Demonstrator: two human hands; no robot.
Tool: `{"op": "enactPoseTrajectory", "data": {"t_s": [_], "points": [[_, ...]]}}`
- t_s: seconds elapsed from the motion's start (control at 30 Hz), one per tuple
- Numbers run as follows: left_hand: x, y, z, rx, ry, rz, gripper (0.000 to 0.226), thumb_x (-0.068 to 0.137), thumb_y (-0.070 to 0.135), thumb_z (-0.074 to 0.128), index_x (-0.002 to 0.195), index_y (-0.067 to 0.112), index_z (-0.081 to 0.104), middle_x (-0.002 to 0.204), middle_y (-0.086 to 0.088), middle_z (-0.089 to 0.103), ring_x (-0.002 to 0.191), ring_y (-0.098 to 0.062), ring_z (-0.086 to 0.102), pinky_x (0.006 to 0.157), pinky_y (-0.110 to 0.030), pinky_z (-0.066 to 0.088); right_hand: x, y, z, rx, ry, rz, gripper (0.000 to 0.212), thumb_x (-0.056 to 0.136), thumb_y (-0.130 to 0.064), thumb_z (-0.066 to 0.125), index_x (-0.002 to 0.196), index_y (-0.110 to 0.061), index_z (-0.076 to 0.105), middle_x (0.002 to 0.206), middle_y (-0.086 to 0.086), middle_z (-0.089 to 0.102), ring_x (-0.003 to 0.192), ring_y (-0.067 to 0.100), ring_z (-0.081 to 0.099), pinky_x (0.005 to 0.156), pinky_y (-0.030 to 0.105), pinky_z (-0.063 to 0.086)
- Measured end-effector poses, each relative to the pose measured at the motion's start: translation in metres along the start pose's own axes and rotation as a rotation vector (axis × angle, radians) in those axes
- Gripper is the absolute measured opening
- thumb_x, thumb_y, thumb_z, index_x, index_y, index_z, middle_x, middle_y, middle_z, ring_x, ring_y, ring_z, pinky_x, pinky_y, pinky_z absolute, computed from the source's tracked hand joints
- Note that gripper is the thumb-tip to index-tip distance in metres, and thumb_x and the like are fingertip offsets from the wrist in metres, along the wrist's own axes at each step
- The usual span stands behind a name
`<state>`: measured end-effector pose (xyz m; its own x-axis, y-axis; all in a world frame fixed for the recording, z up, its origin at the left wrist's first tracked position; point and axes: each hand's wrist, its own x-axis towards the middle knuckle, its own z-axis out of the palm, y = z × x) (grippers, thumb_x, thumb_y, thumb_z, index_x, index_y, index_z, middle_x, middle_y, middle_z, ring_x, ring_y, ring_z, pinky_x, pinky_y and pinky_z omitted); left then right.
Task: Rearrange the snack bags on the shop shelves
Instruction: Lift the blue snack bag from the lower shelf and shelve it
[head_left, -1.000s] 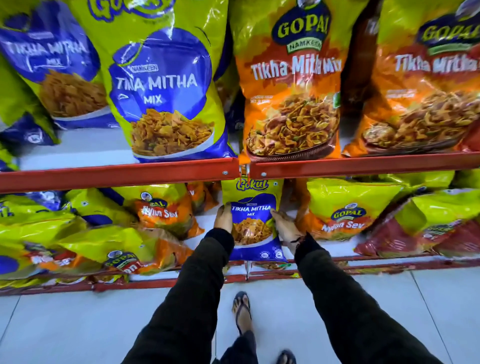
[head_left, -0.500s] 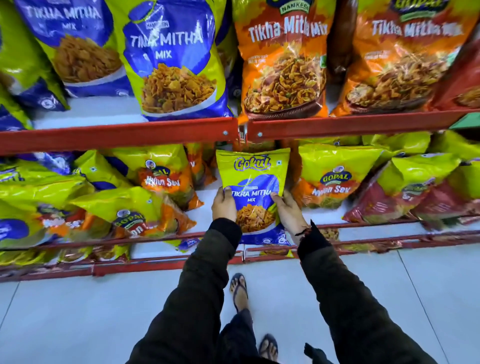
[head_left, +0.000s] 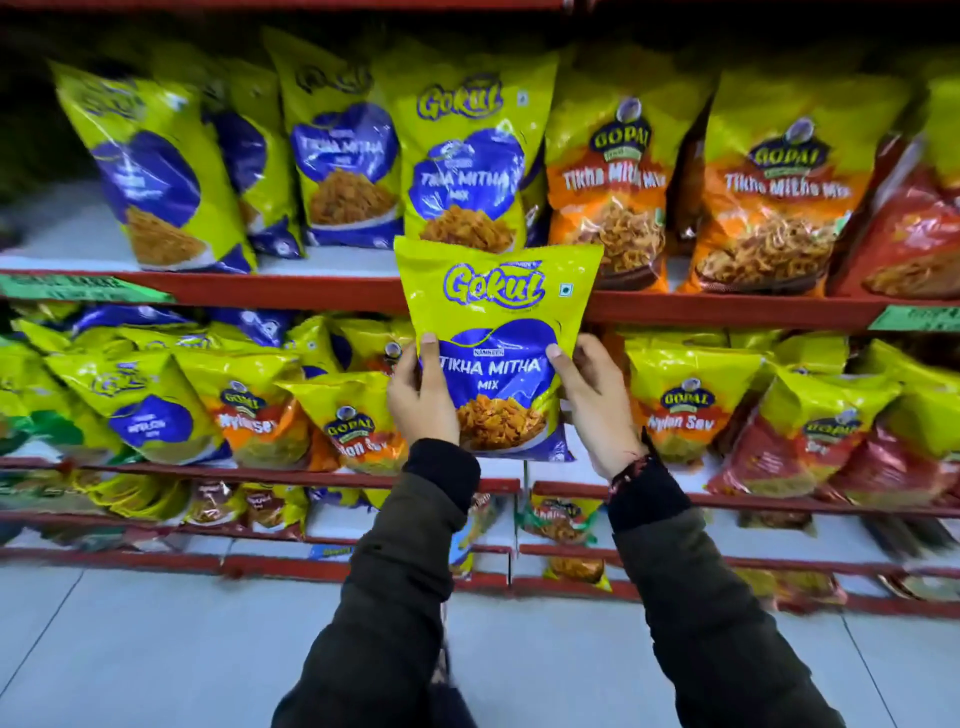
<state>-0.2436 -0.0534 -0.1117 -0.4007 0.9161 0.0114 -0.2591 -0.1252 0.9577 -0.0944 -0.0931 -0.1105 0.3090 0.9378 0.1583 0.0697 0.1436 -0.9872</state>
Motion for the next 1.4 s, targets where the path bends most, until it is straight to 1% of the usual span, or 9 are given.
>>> {"op": "enactPoseTrajectory", "data": {"t_s": [0.17,0.3,0.47,0.6,0.77,0.9,1.07,1.23,1.4], "points": [[0.06,0.071,-0.01,-0.112,0.021,0.157,0.039,0.094,0.024,0.056,0.102,-0.013,0.06,0.077,0.005,0.058,0.075,-0.004,0.048,0.072,-0.023,0.043,0.041,-0.057,0.058,0.006,-0.024,-0.157,0.033,0.094,-0.042,0.058,0.114,-0.017,0.062,0.121,0.005,0.072,0.117,0.027,0.065,0.105,0.057,0.047],[0.116,0.116,-0.021,-0.118,-0.009,0.245,0.026,0.088,0.037,0.059,0.083,0.014,0.07,0.085,-0.004,0.063,0.087,-0.016,0.053,0.083,-0.037,0.044,0.079,-0.09,0.114,0.018,-0.015,-0.262,0.035,0.094,-0.041,0.058,0.116,-0.013,0.059,0.121,0.01,0.069,0.116,0.028,0.063,0.106,0.054,0.046],[0.189,0.139,-0.037,-0.111,-0.03,0.304,0.032,0.099,0.024,0.048,0.125,0.008,0.058,0.111,0.02,0.055,0.098,0.018,0.051,0.077,0.005,0.038,0.123,-0.104,0.181,0.02,-0.016,-0.342,0.029,0.097,-0.04,0.055,0.12,-0.022,0.059,0.119,-0.01,0.069,0.118,0.011,0.062,0.106,0.037,0.048],[0.243,0.134,-0.046,-0.053,-0.065,0.311,0.026,0.1,0.02,0.046,0.123,0.013,0.055,0.109,0.021,0.054,0.087,0.033,0.049,0.074,0.009,0.035,0.151,-0.094,0.219,-0.028,0.012,-0.34,0.025,0.099,-0.035,0.053,0.118,-0.019,0.058,0.111,-0.016,0.069,0.108,0.001,0.062,0.096,0.021,0.046],[0.275,0.1,-0.05,0.075,-0.163,0.229,0.05,0.095,0.042,0.048,0.123,0.001,0.058,0.13,-0.016,0.062,0.132,-0.031,0.049,0.101,-0.024,0.041,0.171,-0.068,0.234,-0.066,0.098,-0.208,0.044,0.093,-0.048,0.054,0.117,-0.012,0.06,0.114,0.011,0.072,0.111,0.024,0.065,0.102,0.036,0.047],[0.31,0.104,-0.046,0.069,-0.165,0.181,0.047,0.097,0.045,0.043,0.126,0.011,0.059,0.127,0.001,0.061,0.116,-0.015,0.054,0.101,-0.027,0.037,0.194,-0.069,0.255,-0.116,0.217,-0.215,0.032,0.101,-0.031,0.05,0.098,-0.001,0.063,0.092,0.033,0.068,0.078,0.034,0.059,0.066,0.035,0.037],[0.326,0.118,-0.037,0.07,-0.201,0.286,0.02,0.097,0.038,0.047,0.081,0.028,0.056,0.074,0.004,0.053,0.066,-0.003,0.048,0.072,-0.025,0.041,0.201,-0.065,0.26,-0.069,0.364,-0.233,0.032,0.1,-0.032,0.051,0.098,-0.005,0.069,0.088,0.026,0.072,0.074,0.022,0.057,0.078,0.045,0.051],[0.342,0.115,-0.028,0.073,-0.165,0.307,0.03,0.098,0.018,0.05,0.069,0.024,0.041,0.067,0.005,0.046,0.054,0.008,0.047,0.06,-0.004,0.037,0.216,-0.074,0.254,-0.176,0.464,-0.172,0.036,0.1,-0.026,0.051,0.075,-0.003,0.06,0.066,0.022,0.051,0.067,0.027,0.043,0.064,0.036,0.032],[0.344,0.114,-0.027,0.032,-0.145,0.233,0.023,0.096,0.019,0.054,0.074,0.023,0.049,0.071,0.007,0.053,0.056,0.012,0.052,0.063,-0.005,0.038,0.22,-0.07,0.253,-0.148,0.466,-0.145,0.029,0.098,-0.024,0.057,0.106,-0.002,0.072,0.101,0.022,0.075,0.093,0.028,0.067,0.085,0.037,0.05]]}}
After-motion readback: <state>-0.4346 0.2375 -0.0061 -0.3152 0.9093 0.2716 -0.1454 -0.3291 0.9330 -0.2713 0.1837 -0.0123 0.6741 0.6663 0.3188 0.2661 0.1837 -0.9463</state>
